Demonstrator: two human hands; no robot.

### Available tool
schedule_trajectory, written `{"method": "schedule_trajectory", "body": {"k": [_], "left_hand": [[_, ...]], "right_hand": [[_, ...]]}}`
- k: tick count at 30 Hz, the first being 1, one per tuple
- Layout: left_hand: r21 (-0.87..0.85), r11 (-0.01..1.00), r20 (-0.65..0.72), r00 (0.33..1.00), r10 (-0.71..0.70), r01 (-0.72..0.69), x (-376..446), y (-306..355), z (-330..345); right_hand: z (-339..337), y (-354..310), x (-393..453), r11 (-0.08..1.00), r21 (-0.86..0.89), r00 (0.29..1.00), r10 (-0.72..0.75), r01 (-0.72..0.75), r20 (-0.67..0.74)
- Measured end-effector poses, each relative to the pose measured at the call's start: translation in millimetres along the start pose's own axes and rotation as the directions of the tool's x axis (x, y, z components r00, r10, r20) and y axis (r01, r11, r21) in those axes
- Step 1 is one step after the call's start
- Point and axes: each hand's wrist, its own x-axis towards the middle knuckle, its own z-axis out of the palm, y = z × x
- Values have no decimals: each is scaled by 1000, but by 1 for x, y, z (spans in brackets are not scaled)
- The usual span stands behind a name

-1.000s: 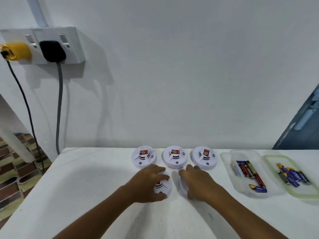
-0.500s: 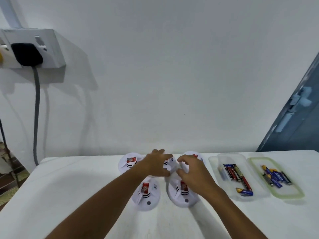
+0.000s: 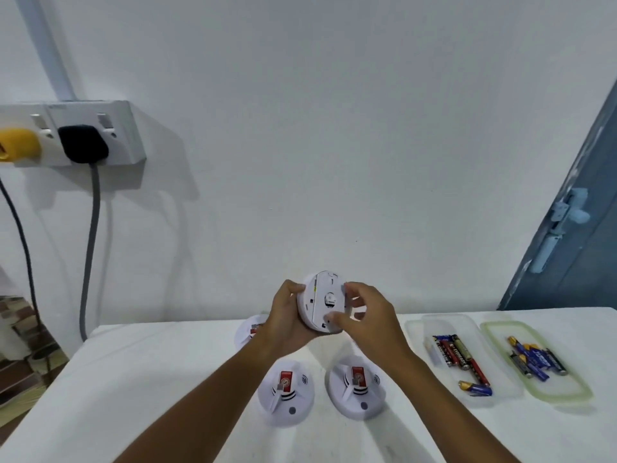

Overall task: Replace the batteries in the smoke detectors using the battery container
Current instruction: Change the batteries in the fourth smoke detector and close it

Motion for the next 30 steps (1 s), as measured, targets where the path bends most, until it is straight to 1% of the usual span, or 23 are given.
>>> {"method": "schedule_trajectory", "body": {"k": [2, 4, 7, 9, 11, 14, 17, 19, 21, 25, 28, 30], "left_hand": [[-33, 999, 20, 999, 39, -38, -7, -2, 2], [-19, 997, 20, 997, 81, -81, -13, -4, 6], [-15, 985, -8, 985, 170, -170, -22, -8, 11], [-17, 971, -43, 970, 238, -239, -25, -11, 10], [2, 956, -75, 953, 293, -294, -26, -12, 8], [37, 934, -76, 930, 358, -357, -31, -15, 11], [76, 911, -84, 908, 410, -404, -37, -18, 16], [119, 902, -99, 899, 427, -416, -41, -20, 20], [157, 900, -117, 897, 426, -407, -45, -22, 24], [168, 907, -155, 899, 410, -386, -49, -25, 30], [186, 925, -193, 911, 364, -330, -54, -28, 34], [200, 941, -227, 921, 316, -274, -57, -29, 34]], "right_hand": [[1, -8, 0, 995, -93, 999, -26, 28, 26], [1, -14, 0, 988, -148, 999, -29, 35, 41], [3, -25, -2, 996, -69, 998, 55, -53, 22], [6, -30, -4, 995, -14, 994, 100, -100, 52], [9, -34, -7, 996, 14, 993, 91, -92, 71], [12, -38, -9, 999, -5, 996, 44, -44, 82], [10, -44, -8, 999, -5, 990, 45, -45, 136], [7, -47, -8, 999, 0, 981, 36, -36, 190], [4, -49, -10, 1000, -12, 977, 10, -8, 213], [-1, -47, -16, 992, -69, 965, -86, 106, 248], [-2, -44, -19, 983, -107, 955, -116, 150, 272], [-2, -42, -24, 990, -76, 961, -99, 122, 257]]}}
